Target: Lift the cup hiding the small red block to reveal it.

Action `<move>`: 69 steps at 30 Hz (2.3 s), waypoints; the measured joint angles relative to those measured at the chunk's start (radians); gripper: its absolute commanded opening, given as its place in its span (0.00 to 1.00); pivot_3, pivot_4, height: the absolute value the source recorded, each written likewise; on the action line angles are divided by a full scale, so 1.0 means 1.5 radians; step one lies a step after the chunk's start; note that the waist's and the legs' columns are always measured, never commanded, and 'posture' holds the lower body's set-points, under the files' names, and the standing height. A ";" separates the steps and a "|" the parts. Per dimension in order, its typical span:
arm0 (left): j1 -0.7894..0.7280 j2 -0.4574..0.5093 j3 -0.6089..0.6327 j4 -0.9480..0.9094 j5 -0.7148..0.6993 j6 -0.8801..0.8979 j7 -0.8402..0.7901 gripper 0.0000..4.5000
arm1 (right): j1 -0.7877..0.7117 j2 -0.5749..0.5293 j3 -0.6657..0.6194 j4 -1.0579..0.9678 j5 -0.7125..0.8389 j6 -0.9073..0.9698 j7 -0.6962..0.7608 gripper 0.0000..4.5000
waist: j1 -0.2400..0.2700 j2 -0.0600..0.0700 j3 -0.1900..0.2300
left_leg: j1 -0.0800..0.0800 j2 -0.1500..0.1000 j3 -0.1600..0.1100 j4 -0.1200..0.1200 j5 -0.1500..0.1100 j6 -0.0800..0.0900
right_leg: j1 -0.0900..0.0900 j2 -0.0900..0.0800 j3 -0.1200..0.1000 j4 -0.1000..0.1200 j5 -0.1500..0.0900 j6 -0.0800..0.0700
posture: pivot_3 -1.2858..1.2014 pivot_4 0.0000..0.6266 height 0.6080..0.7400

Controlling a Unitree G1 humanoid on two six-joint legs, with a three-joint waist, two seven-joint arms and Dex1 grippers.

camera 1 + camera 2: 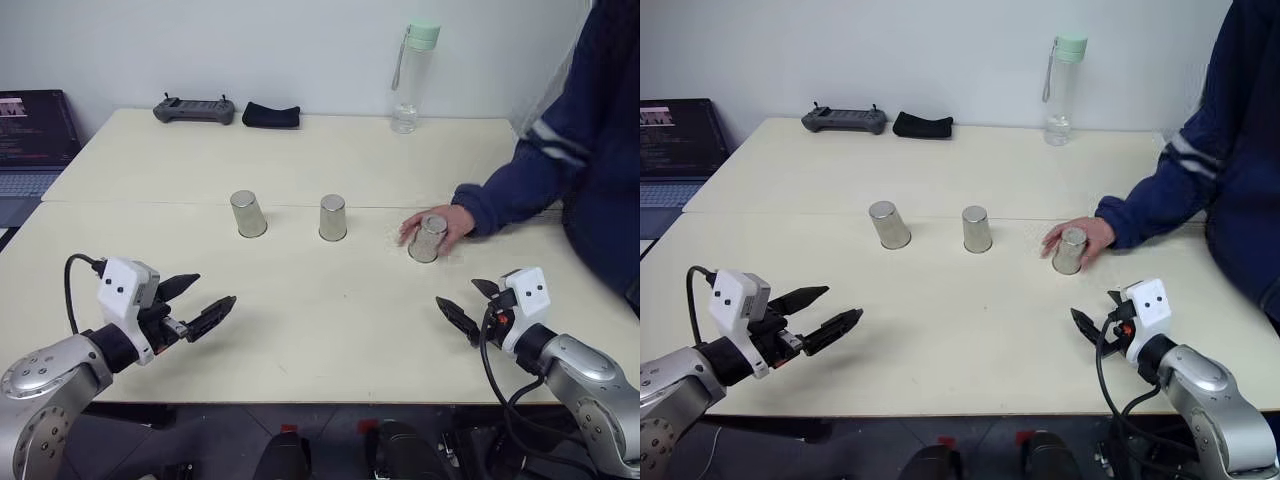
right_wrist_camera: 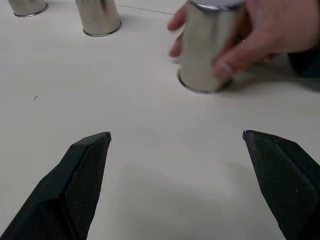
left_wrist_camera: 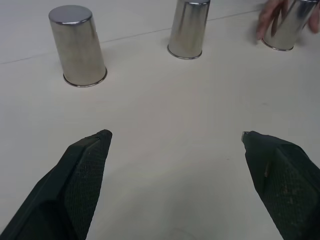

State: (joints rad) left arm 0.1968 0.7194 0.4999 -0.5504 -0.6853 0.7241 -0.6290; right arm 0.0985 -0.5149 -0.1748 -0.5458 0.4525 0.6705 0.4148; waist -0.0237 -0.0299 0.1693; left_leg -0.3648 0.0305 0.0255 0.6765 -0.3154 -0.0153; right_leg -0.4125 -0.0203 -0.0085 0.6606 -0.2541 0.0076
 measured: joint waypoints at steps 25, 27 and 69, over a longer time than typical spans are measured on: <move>-0.075 -0.036 -0.054 0.022 0.044 -0.049 0.072 0.99 | -0.061 -0.008 0.040 0.001 -0.024 -0.029 0.029 1.00 | 0.007 0.000 0.000 | 0.001 -0.001 0.000 0.001 0.000 0.000 | 0.001 0.000 0.000 0.001 0.000 0.000 | 0.52 0.24 1.00; -0.126 -0.059 -0.121 0.051 0.081 -0.084 0.071 0.99 | -0.068 -0.007 0.048 0.002 -0.025 -0.031 0.029 1.00 | 0.013 0.000 0.000 | 0.001 -0.002 0.000 0.001 0.000 0.000 | 0.001 0.001 0.000 0.001 0.000 0.000 | 0.52 0.24 1.00; -0.673 -0.374 -0.339 0.930 0.352 -0.539 0.067 0.99 | -0.052 0.036 0.035 -0.076 -0.018 0.027 -0.045 1.00 | 0.015 -0.001 0.000 | -0.001 -0.003 0.000 0.001 0.000 0.000 | 0.001 0.001 -0.002 0.000 0.002 -0.001 | 0.52 0.24 1.00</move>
State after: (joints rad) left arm -0.8134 0.1584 -0.0079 0.8451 -0.1569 -0.0838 -0.5291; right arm 0.0211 -0.4614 -0.1222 -0.6600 0.4253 0.7111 0.3475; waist -0.0016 -0.0319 0.1696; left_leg -0.3661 0.0264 0.0247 0.6786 -0.3153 -0.0152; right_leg -0.4106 -0.0183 -0.0109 0.6606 -0.2505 0.0056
